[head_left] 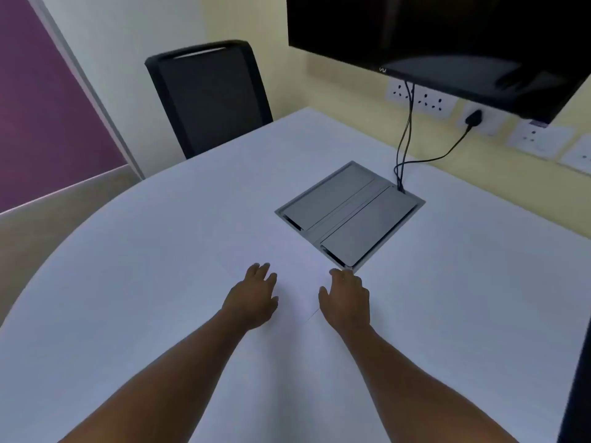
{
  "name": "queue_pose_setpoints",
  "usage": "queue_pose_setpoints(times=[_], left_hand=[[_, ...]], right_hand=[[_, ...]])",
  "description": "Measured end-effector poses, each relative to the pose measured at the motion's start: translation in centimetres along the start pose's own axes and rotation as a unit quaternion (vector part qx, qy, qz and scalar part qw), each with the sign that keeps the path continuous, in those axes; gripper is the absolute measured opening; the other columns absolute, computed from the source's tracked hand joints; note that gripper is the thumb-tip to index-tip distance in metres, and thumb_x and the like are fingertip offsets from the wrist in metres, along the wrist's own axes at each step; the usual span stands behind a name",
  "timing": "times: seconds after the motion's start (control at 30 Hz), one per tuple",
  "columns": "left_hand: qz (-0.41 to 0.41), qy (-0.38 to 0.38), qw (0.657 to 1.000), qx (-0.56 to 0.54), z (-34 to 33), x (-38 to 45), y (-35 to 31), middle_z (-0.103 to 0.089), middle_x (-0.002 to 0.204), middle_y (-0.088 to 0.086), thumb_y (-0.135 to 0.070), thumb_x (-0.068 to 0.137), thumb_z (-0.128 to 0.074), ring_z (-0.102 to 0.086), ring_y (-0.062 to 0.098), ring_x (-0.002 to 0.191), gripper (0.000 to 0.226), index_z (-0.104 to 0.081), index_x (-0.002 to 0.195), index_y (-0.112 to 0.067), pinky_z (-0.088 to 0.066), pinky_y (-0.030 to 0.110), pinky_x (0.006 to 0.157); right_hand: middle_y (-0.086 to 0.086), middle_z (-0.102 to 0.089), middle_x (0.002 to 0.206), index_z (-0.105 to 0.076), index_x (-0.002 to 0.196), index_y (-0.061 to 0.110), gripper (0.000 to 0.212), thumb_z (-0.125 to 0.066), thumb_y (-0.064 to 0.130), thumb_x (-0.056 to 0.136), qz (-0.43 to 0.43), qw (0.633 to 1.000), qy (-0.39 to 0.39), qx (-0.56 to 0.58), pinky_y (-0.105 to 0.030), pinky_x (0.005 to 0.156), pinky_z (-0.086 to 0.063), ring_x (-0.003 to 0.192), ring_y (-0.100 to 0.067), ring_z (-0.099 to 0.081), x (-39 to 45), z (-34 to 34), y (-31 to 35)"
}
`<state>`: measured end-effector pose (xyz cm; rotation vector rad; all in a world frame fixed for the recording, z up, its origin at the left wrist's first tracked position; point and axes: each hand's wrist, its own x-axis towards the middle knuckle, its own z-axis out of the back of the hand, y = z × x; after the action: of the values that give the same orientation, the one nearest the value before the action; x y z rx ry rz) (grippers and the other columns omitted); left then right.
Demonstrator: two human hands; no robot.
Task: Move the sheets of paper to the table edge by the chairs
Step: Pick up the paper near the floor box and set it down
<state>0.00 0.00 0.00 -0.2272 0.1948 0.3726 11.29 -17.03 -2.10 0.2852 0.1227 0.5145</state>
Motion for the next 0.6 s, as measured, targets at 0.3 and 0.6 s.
queue_pose_setpoints(times=[0.3,0.6], left_hand=[[0.067,0.068,0.995,-0.019,-2.1,2.5,0.8,0.006,0.164,0.007,-0.05,0.092,-0.054,-0.003,0.032,0.149,0.081,-0.013,0.153,-0.016,-0.035,0.049,0.111],[0.062,0.114,0.992,-0.011,-2.9,3.2,1.3,0.013,0.163,0.006,-0.052,0.087,-0.061,-0.024,0.035,0.143,0.092,-0.007,0.155,-0.021,-0.042,0.048,0.106]], right_hand=[[-0.013,-0.035,0.148,-0.036,0.142,0.013,0.063,-0.05,0.05,0.094,-0.063,0.997,0.05,-0.021,-0.045,0.095,-0.043,0.128,-0.031,-0.04,2.3,-3.3,-1.4],[-0.013,-0.034,0.148,-0.037,0.143,0.014,0.069,-0.047,0.058,0.092,-0.081,0.995,0.034,-0.05,-0.044,0.092,-0.041,0.129,-0.031,-0.036,2.2,-5.3,-2.5]])
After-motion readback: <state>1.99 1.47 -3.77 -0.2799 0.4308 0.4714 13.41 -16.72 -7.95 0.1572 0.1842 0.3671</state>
